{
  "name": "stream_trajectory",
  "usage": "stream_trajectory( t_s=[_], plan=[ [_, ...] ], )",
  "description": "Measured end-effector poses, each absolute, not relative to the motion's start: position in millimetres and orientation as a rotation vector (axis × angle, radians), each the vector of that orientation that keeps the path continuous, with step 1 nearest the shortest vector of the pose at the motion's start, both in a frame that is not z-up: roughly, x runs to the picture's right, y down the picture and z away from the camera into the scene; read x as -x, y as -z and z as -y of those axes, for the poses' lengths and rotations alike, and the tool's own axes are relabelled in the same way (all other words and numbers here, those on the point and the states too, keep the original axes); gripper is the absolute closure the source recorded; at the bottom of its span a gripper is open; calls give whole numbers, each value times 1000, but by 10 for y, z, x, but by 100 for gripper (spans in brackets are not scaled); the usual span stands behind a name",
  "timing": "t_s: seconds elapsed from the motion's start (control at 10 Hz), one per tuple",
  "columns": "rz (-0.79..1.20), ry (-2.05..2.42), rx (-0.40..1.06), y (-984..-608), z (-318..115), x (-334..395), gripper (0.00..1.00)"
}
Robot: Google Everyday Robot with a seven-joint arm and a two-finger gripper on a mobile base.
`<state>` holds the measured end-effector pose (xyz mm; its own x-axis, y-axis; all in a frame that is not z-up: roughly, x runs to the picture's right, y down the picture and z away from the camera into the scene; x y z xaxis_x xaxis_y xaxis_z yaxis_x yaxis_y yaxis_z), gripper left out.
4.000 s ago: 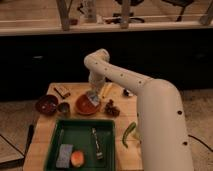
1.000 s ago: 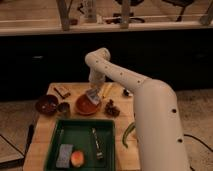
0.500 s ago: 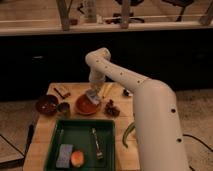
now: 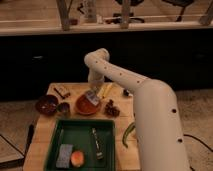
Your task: Place towel in red bowl
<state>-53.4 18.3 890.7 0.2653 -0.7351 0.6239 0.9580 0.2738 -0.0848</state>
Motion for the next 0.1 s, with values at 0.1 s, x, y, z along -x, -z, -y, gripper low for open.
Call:
stream_trajectory(
  t_s=[0.1],
  plan=[
    [522, 1217, 503, -8897, -186, 548, 37]
  ],
)
